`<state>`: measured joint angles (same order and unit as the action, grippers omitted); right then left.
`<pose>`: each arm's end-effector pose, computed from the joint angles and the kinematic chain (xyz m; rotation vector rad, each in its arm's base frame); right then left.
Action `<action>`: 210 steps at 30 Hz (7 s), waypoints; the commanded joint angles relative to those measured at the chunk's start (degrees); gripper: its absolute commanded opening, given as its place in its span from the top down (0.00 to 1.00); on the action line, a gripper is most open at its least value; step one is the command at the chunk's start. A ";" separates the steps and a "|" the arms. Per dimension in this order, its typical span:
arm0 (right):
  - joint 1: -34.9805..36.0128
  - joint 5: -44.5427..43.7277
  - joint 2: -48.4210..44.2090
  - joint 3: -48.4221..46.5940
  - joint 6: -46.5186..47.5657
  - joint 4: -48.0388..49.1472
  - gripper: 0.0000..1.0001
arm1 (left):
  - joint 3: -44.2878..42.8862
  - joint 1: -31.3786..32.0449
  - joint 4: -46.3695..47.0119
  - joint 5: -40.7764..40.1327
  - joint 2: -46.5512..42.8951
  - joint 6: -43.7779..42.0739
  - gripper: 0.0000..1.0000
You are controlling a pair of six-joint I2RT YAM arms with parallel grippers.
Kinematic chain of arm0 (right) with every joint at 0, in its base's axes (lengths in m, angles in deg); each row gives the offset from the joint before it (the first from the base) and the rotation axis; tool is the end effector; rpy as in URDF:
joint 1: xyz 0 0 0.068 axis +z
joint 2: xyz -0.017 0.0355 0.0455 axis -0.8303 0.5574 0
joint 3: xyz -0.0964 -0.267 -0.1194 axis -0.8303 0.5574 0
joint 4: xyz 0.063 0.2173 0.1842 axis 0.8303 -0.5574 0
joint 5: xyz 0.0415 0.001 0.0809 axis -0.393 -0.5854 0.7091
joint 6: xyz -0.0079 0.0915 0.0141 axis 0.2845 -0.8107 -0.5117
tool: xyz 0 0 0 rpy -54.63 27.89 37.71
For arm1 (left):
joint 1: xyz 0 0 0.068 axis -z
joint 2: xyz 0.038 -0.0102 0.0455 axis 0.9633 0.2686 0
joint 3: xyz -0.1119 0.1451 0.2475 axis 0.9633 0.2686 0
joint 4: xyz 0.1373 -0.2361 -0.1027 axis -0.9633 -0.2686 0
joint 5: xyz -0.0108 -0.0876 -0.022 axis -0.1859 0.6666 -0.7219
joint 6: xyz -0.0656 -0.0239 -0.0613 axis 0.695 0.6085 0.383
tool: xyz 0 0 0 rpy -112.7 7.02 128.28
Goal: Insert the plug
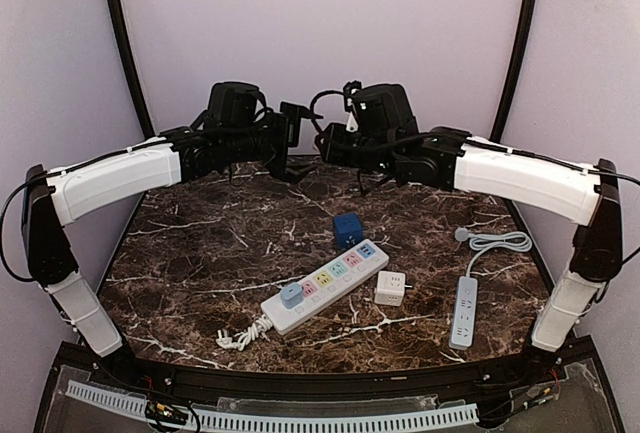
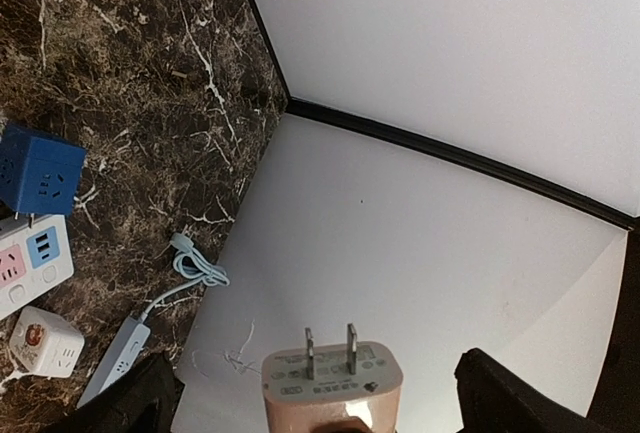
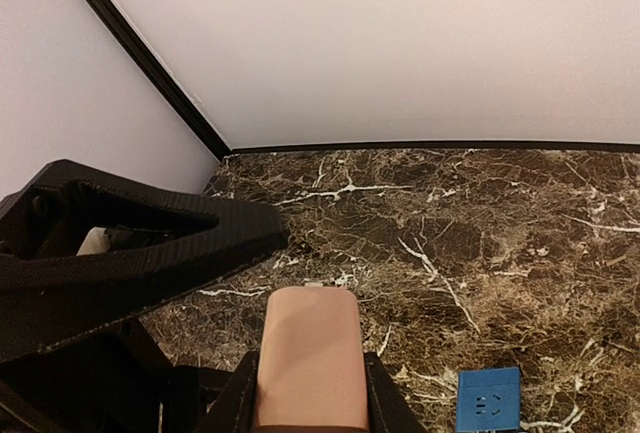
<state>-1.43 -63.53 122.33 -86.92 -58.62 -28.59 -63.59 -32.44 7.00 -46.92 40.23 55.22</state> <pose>0.3083 0.3857 0.3852 -0.0747 1.9528 0.7400 0.3520 -0.3352 0.3863 -0.9464 2.0507 -1.7391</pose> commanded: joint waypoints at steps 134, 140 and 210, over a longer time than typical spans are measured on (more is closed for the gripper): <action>2.33 33.13 26.97 -24.40 -50.85 -66.32 1.00 | 23.96 12.53 -47.80 -13.20 -28.45 -68.98 0.01; 2.52 33.06 27.52 -24.36 -50.94 -66.35 1.00 | 23.69 12.54 -49.09 -13.70 -30.25 -67.89 0.01; 5.81 31.48 34.24 -26.12 -54.46 -66.34 1.00 | 27.98 12.52 -48.16 -12.90 -34.49 -65.36 0.01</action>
<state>2.46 -31.36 153.84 -112.54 -110.95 -94.05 -37.17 -19.66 -40.67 -59.91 7.40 -10.29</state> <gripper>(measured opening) 0.264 0.987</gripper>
